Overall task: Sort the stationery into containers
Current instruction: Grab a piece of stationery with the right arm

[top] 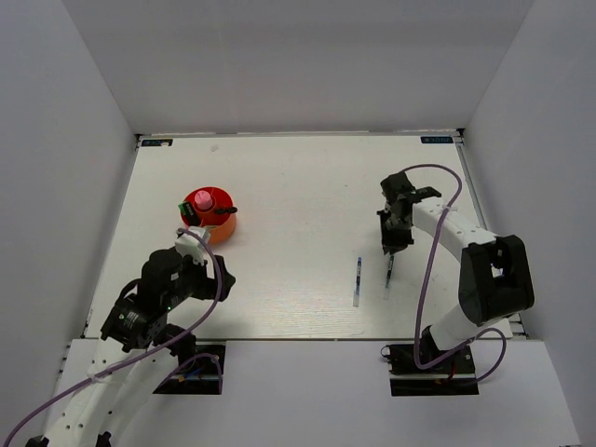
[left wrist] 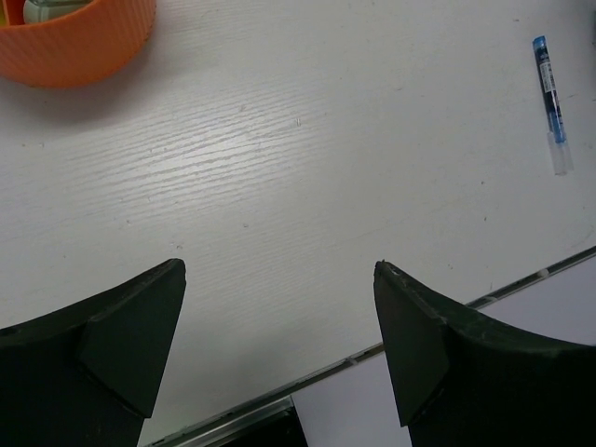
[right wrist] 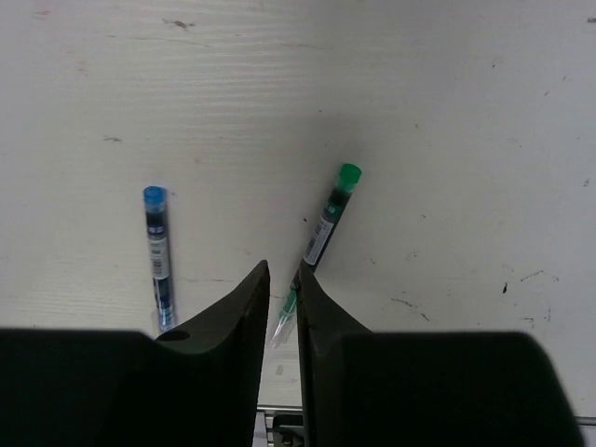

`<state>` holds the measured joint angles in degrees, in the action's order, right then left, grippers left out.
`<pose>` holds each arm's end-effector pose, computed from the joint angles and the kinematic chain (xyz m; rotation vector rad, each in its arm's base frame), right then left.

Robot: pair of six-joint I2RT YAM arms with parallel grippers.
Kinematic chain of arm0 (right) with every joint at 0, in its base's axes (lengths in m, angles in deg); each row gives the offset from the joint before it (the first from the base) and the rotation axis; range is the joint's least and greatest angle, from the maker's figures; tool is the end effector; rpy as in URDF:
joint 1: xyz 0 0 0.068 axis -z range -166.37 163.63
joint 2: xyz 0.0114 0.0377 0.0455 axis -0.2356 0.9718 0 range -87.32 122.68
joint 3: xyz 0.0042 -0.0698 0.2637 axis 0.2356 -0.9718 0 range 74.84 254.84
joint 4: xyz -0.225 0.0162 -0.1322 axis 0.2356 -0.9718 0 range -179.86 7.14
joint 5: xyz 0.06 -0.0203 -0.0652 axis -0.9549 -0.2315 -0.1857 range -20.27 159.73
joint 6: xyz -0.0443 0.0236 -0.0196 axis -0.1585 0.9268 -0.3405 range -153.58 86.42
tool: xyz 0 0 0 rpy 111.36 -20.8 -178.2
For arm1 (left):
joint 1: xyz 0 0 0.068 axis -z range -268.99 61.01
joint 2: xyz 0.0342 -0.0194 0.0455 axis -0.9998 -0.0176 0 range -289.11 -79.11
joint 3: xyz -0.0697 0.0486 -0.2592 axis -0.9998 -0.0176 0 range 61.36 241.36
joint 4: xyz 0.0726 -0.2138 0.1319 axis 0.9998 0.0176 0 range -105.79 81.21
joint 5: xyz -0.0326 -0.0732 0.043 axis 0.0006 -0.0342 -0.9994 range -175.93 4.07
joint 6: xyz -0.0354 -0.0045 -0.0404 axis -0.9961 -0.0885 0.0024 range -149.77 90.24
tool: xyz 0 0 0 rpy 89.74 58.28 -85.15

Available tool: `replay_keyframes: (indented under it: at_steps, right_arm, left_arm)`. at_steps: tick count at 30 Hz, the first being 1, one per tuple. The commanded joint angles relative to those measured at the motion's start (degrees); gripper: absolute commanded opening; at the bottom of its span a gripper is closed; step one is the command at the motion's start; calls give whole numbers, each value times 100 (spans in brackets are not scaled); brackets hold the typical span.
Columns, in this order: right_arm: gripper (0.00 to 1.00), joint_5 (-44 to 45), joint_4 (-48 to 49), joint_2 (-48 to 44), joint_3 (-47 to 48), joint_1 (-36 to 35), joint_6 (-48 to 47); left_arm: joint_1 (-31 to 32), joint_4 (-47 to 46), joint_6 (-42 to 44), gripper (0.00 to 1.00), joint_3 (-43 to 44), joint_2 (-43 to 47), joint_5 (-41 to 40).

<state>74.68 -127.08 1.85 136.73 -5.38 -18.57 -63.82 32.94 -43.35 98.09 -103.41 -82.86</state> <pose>0.2810 0.0936 0.2147 -0.0782 2.8068 0.0176 0.0843 -0.0418 0.2686 0.2561 2.2230 -0.4325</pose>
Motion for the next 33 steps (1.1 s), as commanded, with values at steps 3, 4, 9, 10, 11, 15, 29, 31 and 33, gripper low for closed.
replay_keyframes:
  at_steps: [3, 4, 9, 10, 11, 15, 29, 31, 33]
  right_arm:
    - [21, 304, 282, 189, -221, 107, 170]
    - [21, 374, 292, 232, -230, 142, 178]
    - [24, 516, 458, 312, -344, 230, 117]
    - [24, 533, 459, 338, -379, 239, 117]
    - [24, 551, 511, 338, -388, 274, 108]
    - [25, 568, 617, 408, -537, 318, 90]
    - [25, 410, 819, 681, -757, 398, 450]
    - [25, 436, 845, 699, -871, 415, 617]
    - [25, 402, 828, 769, -932, 415, 688]
  left_arm:
    - [-38, -206, 75, 94, -78, 267, 27]
    - [-38, -215, 84, 94, -87, 293, 36]
    - [-38, -206, 84, 94, -105, 241, 53]
    - [-38, -223, 84, 95, -96, 250, 53]
    - [-30, -224, 84, 95, -96, 250, 62]
    - [-47, -215, 75, 95, -105, 232, 62]
    - [-38, -180, 66, 95, -78, 232, 36]
    - [-38, -171, 75, 95, -78, 258, 36]
    - [-30, -171, 66, 95, -78, 258, 18]
